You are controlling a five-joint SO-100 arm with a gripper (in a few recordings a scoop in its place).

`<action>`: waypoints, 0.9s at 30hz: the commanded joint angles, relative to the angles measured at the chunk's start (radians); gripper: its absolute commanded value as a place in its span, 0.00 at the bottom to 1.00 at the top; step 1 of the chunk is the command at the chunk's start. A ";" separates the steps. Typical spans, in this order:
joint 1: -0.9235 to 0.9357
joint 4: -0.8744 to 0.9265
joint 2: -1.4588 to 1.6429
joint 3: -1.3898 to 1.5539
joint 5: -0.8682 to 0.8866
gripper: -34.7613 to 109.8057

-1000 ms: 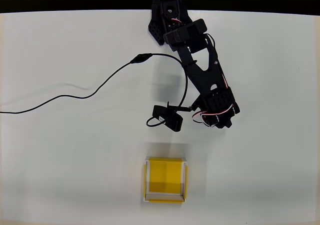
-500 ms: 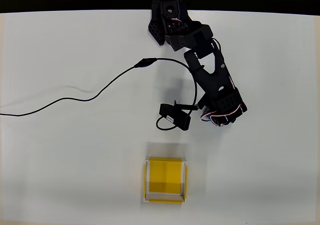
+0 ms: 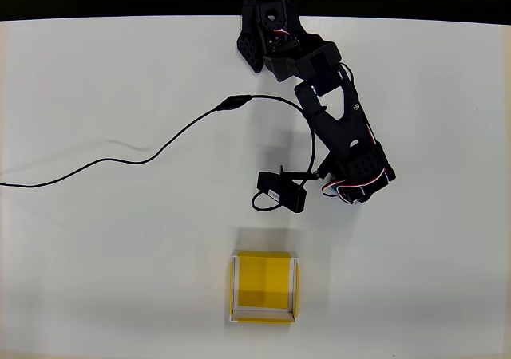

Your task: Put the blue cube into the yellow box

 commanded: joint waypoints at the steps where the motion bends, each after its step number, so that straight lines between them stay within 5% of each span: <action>1: -0.009 0.011 0.046 -0.044 -0.034 0.29; 18: 0.302 0.112 0.495 -0.192 -0.568 0.29; 27: 0.568 -0.067 0.497 -0.373 -0.818 0.29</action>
